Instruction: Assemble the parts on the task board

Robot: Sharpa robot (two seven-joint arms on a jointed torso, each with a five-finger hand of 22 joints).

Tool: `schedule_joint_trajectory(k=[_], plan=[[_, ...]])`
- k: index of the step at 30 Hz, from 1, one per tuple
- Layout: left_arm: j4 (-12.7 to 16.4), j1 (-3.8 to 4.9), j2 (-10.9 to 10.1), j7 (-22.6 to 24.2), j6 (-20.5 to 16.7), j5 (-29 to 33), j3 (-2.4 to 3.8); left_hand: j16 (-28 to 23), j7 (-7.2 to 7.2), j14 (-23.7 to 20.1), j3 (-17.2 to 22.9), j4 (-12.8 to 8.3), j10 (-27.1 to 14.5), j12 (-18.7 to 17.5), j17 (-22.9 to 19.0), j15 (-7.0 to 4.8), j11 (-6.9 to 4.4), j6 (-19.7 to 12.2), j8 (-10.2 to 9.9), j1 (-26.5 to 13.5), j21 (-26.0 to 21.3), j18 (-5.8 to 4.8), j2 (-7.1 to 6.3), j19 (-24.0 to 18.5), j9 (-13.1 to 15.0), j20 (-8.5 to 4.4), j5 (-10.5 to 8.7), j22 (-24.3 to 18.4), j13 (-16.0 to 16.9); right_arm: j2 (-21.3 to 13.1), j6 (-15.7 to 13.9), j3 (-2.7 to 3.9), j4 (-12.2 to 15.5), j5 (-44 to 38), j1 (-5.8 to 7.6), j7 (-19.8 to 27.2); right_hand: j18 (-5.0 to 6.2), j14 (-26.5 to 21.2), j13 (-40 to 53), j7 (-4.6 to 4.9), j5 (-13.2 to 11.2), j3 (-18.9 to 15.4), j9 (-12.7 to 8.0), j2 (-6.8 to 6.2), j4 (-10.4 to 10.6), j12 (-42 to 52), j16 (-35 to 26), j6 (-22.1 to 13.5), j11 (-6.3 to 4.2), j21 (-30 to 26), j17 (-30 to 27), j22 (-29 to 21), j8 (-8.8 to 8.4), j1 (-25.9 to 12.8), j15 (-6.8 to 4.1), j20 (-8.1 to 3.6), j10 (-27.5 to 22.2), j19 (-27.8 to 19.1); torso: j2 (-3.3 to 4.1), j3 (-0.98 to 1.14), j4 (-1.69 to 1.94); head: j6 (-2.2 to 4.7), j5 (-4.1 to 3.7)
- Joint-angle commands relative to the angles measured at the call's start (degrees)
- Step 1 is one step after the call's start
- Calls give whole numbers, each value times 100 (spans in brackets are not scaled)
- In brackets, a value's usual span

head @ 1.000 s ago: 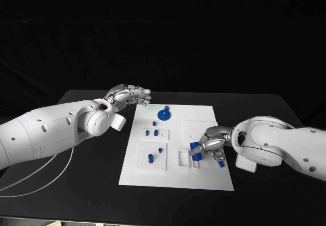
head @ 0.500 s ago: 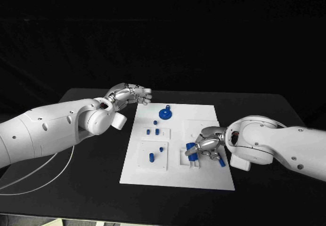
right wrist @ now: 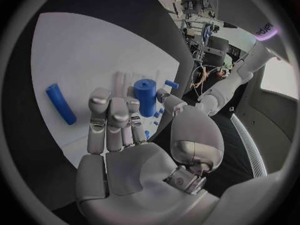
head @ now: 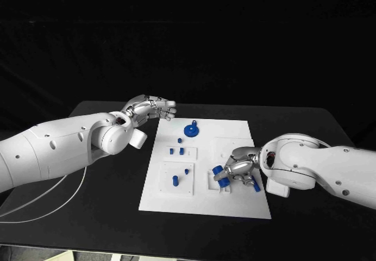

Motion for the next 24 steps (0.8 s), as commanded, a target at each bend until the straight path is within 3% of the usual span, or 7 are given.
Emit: schedule_joint_trajectory(k=[1, 17, 24], plan=[[16, 5, 0, 30, 96, -8, 4, -37, 21, -28, -32, 12, -39, 22, 7, 14, -3, -42, 31, -58, -32, 115, 9, 37, -8, 13, -26, 7, -8, 9, 278, -26, -8, -54, -26, -98, 303, -7, 6, 25, -7, -38, -5, -16, 13, -27, -31, 11, -8, 17, 6, 50, -28, -26, -24, 0, 27, 28, -1, -1, -2, -1, 6], [22, 5, -8, 22, 110, -8, 4, -40, 20, -28, -35, 17, -40, 23, 11, 14, -3, -43, 33, -69, -38, 117, 13, 38, -10, 13, -26, 7, -8, 193, 164, -45, -102, -239, -89, -96, 303, -8, 14, 25, -8, -58, 3, -6, 10, -36, -36, 9, -8, 18, 7, 49, -30, -33, -24, -2, 23, 23, 0, 0, 0, -8, 17], [22, 5, -17, 16, 105, -8, 4, -42, 20, -29, -36, 20, -41, 23, 13, 14, -3, -44, 34, -75, -41, 118, 16, 39, -11, 13, -26, 7, -8, 250, 122, -49, -152, -336, -105, -81, 303, -18, 32, 38, -8, -215, 9, -169, 86, -64, -58, -46, 3, 3, 5, 37, -62, -206, -16, -1, 1, 2, 0, -3, 2, -3, 14]])
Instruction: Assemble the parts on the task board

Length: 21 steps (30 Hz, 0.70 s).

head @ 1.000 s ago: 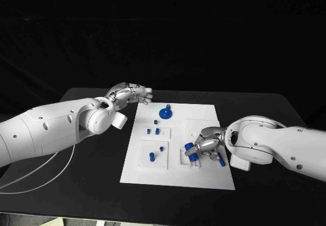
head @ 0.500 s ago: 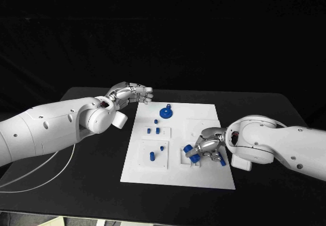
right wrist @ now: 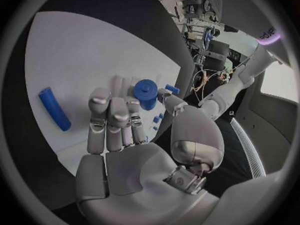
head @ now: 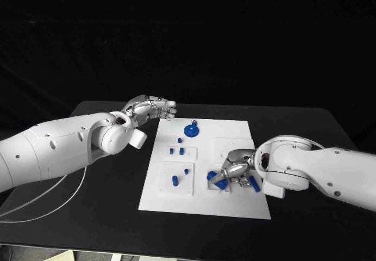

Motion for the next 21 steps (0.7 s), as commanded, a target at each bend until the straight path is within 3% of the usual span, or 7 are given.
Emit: schedule_joint_trajectory(k=[1, 5, 7, 11, 13, 16, 21], plan=[[16, 4, -1, 29, 77, -7, 4, -20, 20, -29, -21, 5, -41, 23, 8, 14, -3, -44, 35, -53, -33, 62, -7, 39, -7, 13, -26, 7, -9, 48, 48, -37, -57, -189, -46, -49, 302, -24, 15, 44, -9, -178, -5, -74, 4, -29, -33, -67, 5, -3, 8, 37, -55, -133, -16, -10, -6, -2, 1, -4, 0, 0, -3], [17, 4, -1, 27, 79, -7, 4, -20, 20, -30, -22, 6, -41, 23, 9, 14, -3, -45, 35, -55, -34, 63, -6, 39, -7, 13, -26, 7, -9, 68, 134, -42, -40, -146, -58, -20, 302, -53, 52, 47, -17, -737, 22, -16, -237, -54, -52, -118, -1, -25, 21, 36, -79, -306, -22, -50, -45, -76, 0, -3, 0, 2, 0], [17, 4, 0, 28, 77, -7, 4, -21, 20, -30, -22, 6, -41, 23, 9, 14, -3, -45, 35, -56, -34, 63, -6, 39, -8, 13, -26, 7, -9, 65, 166, -42, -29, -139, -60, 1, 302, -69, 71, 45, 2, -1100, 28, 141, -492, -71, -63, -136, -14, -46, 31, 31, -99, -391, -28, -83, -59, -123, 0, -2, 0, 2, 3], [20, 4, -7, 25, 77, -7, 4, -22, 20, -30, -23, 7, -42, 23, 10, 15, -3, -46, 35, -59, -36, 63, -6, 40, -8, 13, -26, 7, -9, 28, 217, -42, 9, -110, -62, 29, 302, -75, 92, 31, -2, -1524, 14, 284, -880, -105, -85, -129, -17, -80, 39, 12, -132, -520, -37, -116, -59, -158, 1, -2, 1, 9, 4], [21, 4, -10, 24, 76, -7, 4, -22, 20, -30, -23, 8, -42, 23, 11, 15, -3, -46, 36, -60, -36, 63, -6, 40, -8, 13, -26, 8, -9, 3, 204, -42, 32, -108, -63, 45, 302, -72, 100, 26, 3, -1667, 4, 341, -1054, -123, -96, -118, -25, -97, 41, -1, -148, -579, -37, -127, -52, -160, 3, -1, 0, 7, 6], [21, 4, -12, 23, 76, -7, 4, -22, 20, -30, -24, 9, -42, 23, 11, 15, -3, -46, 36, -62, -37, 64, -7, 40, -9, 13, -26, 8, -9, -43, 184, -42, 74, -119, -64, 56, 302, -70, 105, 22, -3, -1712, -1, 390, -1129, -133, -104, -103, -21, -105, 42, -10, -153, -607, -44, -132, -47, -155, 1, 1, 0, 5, 10], [22, 4, -15, 19, 78, -7, 4, -25, 21, -29, -27, 21, -42, 23, 15, 15, -3, -47, 38, -81, -42, 64, 0, 43, -11, 14, -26, 8, -9, -136, 143, -41, 127, -222, -64, 66, 302, -52, 111, -9, 143, -1638, 4, 800, -1168, -148, -107, 36, -48, -99, 46, -14, -108, -586, -64, -123, -13, -128, -2, 3, -4, 3, 21]])
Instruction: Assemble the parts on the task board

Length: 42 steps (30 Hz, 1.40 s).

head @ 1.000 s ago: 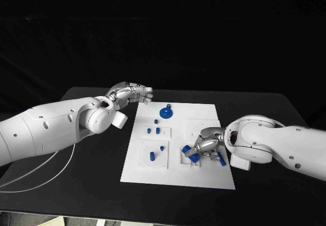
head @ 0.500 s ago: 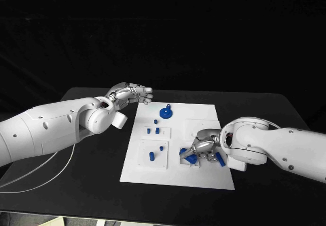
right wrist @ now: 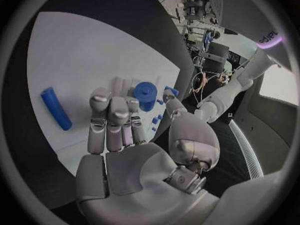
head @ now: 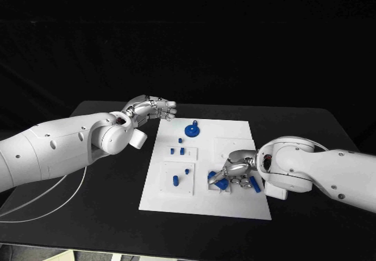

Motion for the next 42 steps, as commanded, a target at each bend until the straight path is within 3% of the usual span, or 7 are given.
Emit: schedule_joint_trajectory(k=[1, 8, 12, 18, 19, 29, 42], plan=[[15, 5, 0, 32, 70, -7, 4, -26, 21, -29, -28, 22, -42, 23, 8, 15, -3, -47, 20, -82, -30, 94, 1, 43, -6, 14, -26, 8, -5, -52, 126, -43, 30, -132, -54, -18, 366, 32, 9, -17, 236, 102, 24, 287, 14, -45, -20, 150, -32, -4, 10, 0, 65, 25, -2, 23, 22, 39, -3, 3, -4, -5, 6], [15, 5, 0, 28, 75, -7, 4, -27, 20, -30, -28, 25, -43, 23, 9, 15, -3, -47, 21, -86, -32, 94, 2, 43, -7, 14, -26, 8, -5, -118, 119, -42, 87, -237, -52, -14, 369, 50, 28, -25, 837, 328, -26, 399, 94, -76, -22, 234, -37, 32, 21, 22, 45, 32, -4, 85, 60, 54, -1, 4, -7, -6, 10], [15, 5, -1, 25, 71, -7, 4, -27, 20, -30, -28, 25, -43, 23, 10, 15, -3, -47, 21, -87, -32, 94, 2, 43, -7, 14, -26, 8, -5, -165, 113, -39, 146, -276, -47, -15, 369, 50, 28, -25, 837, 328, -26, 399, 94, -76, -22, 234, -37, 32, 21, 22, 45, 32, -4, 85, 60, 54, -2, 5, -5, -8, 11], [14, 5, 0, 17, 76, -7, 3, -27, 20, -29, -29, 29, -43, 23, 11, 15, -3, -47, 22, -92, -33, 94, 3, 44, -7, 15, -26, 9, -5, -211, 155, -26, 216, -314, -19, -17, 359, 57, 37, -26, 1149, 364, -35, 405, 98, -83, -18, 269, -39, 49, 26, 31, 47, 9, -4, 102, 74, 62, -3, 0, -3, -12, 7], [14, 5, 1, 11, 81, -7, 3, -28, 21, -29, -30, 36, -42, 24, 12, 15, -3, -47, 23, -102, -35, 94, 6, 45, -8, 15, -26, 9, -5, -218, 164, -19, 230, -334, -15, -19, 367, 59, 43, -26, 1565, 382, -44, 389, 106, -91, -18, 284, -44, 61, 30, 38, 43, -39, 8, 119, 82, 65, -2, -1, -2, -12, 4], [8, 5, 1, -12, 86, -7, 3, -44, 18, -28, -22, 123, -45, 25, 29, 14, -5, -50, 32, -196, -60, 101, 47, 53, -20, 13, -22, 12, -5, -166, 134, 17, 216, -388, 20, 27, 369, 69, 60, -33, 1677, 383, -57, 455, 90, -105, -10, 332, -45, 88, 41, 52, 45, -108, -5, 144, 104, 71, 1, -4, 7, -10, -5], [11, 5, -7, -24, 101, -7, 3, -58, 16, -30, -11, 183, -48, 24, 41, 14, -5, -52, 38, -251, -77, 103, 68, 55, -30, 13, -19, 16, -6, -188, 154, 90, 300, -549, 52, 47, 369, 71, 98, -37, 2293, 401, -99, 685, 99, -150, -5, 380, -49, 131, 62, 69, 24, -293, -8, 166, 135, 66, -2, -7, -1, -10, -7]])
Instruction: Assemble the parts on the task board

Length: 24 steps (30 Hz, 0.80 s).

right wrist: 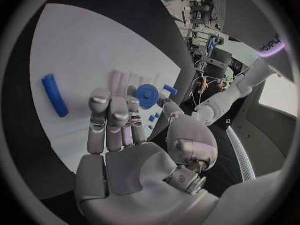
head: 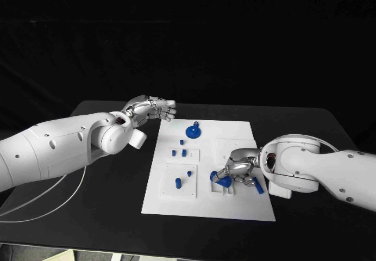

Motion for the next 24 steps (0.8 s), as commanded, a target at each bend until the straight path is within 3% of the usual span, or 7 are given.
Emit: schedule_joint_trajectory(k=[1, 12, 24], plan=[[12, 4, 2, 22, 84, -7, 4, -36, 16, -30, -4, 33, -48, 24, 6, 14, -5, -53, 38, -74, -26, 89, -3, 34, -7, -8, -19, 6, -8, -11, 69, 21, 52, -165, 5, 62, 345, 12, 11, -2, 59, 31, -11, 54, 8, -34, -5, 29, 2, 39, 7, 57, -7, -25, -18, 42, 42, -16, 0, 0, -4, -1, -5], [11, 5, 0, 19, 84, -7, 4, -39, 16, -30, 1, 35, -49, 24, 9, 14, -5, -53, 40, -72, -30, 90, -2, 33, -9, -9, -19, 8, -8, -68, 11, 125, 119, -249, 17, 53, 345, 14, 23, -5, 89, 59, -18, 62, -51, -40, -4, 42, -1, 51, 11, 59, -8, 7, -20, 40, 54, -10, -1, 5, -6, -3, -28], [19, 6, -7, 3, 80, -7, 2, -41, 16, -29, 4, 39, -49, 25, 12, 13, -5, -54, 41, -72, -34, 90, -3, 32, -11, -9, -19, 10, -8, -74, 61, 125, 1, -333, 37, -204, 344, 16, 26, -5, 61, 50, -21, 52, -58, -44, -3, 50, -1, 54, 12, 58, -7, -9, -20, 43, 58, -7, -1, 4, -9, 0, -43]])
